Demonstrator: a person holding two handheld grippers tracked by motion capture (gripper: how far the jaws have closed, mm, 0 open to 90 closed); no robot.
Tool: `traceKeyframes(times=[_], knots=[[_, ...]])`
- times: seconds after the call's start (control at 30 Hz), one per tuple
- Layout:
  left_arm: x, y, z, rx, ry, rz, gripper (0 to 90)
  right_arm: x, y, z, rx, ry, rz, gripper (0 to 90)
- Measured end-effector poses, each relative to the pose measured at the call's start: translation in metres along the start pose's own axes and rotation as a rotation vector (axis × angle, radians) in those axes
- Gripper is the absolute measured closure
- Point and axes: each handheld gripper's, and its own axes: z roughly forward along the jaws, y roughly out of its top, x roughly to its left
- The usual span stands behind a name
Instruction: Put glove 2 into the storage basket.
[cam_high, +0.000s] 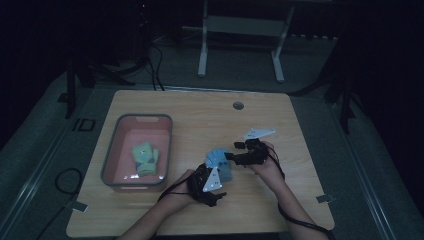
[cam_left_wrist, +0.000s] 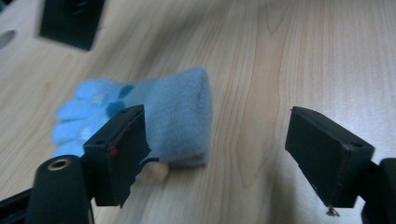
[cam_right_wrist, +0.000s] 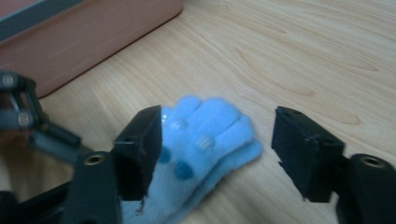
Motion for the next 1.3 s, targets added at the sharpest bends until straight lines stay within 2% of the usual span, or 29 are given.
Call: traceKeyframes(times=[0.17,0.23,0.33,0.43,0.57,0.63,0.7,0.73,0.8,0.83,0.9,0.93,1.03,1.1,1.3], knots=[[0.003,-0.004,0.013,0.068,0.025,0.050,34.2,-0.006,0.002,0.015,0.026,0.005,0.029,35.6],[0.006,-0.004,0.015,0.064,0.037,0.028,39.6,-0.009,0.001,0.021,0.038,0.002,0.048,35.6],[0.009,-0.004,0.017,0.070,0.043,0.019,44.0,-0.015,-0.003,0.031,0.058,0.004,0.083,35.3],[0.012,-0.002,0.019,0.080,0.047,0.022,56.4,-0.017,-0.009,0.040,0.089,-0.005,0.081,34.1],[0.013,-0.001,0.021,0.093,0.042,0.020,64.7,-0.017,-0.016,0.046,0.113,0.000,0.086,34.0],[0.014,-0.002,0.020,0.095,0.035,0.014,67.4,-0.016,-0.018,0.047,0.109,0.006,0.082,34.2],[0.017,-0.002,0.020,0.093,0.019,-0.008,69.1,-0.015,-0.018,0.046,0.111,0.010,0.088,36.7],[0.017,-0.002,0.020,0.094,0.015,-0.011,69.9,-0.013,-0.018,0.047,0.112,0.019,0.075,41.0],[0.019,-0.002,0.019,0.098,0.005,-0.015,70.6,-0.011,-0.017,0.049,0.113,0.030,0.068,43.5],[0.020,-0.002,0.019,0.100,0.001,-0.014,71.0,-0.010,-0.017,0.050,0.113,0.038,0.068,49.6],[0.021,-0.003,0.019,0.098,-0.005,-0.021,71.5,-0.008,-0.017,0.052,0.115,0.065,0.059,55.6],[0.021,-0.003,0.019,0.097,-0.008,-0.024,71.8,-0.007,-0.017,0.053,0.119,0.077,0.053,63.2],[0.022,-0.002,0.018,0.102,-0.014,-0.023,72.8,-0.005,-0.016,0.056,0.134,0.125,0.068,72.7],[0.022,-0.002,0.016,0.102,-0.017,-0.025,73.5,-0.004,-0.014,0.056,0.147,0.120,0.073,75.8],[0.022,-0.001,0.007,0.110,-0.019,-0.018,75.7,-0.006,-0.011,0.050,0.107,0.150,0.123,78.0]])
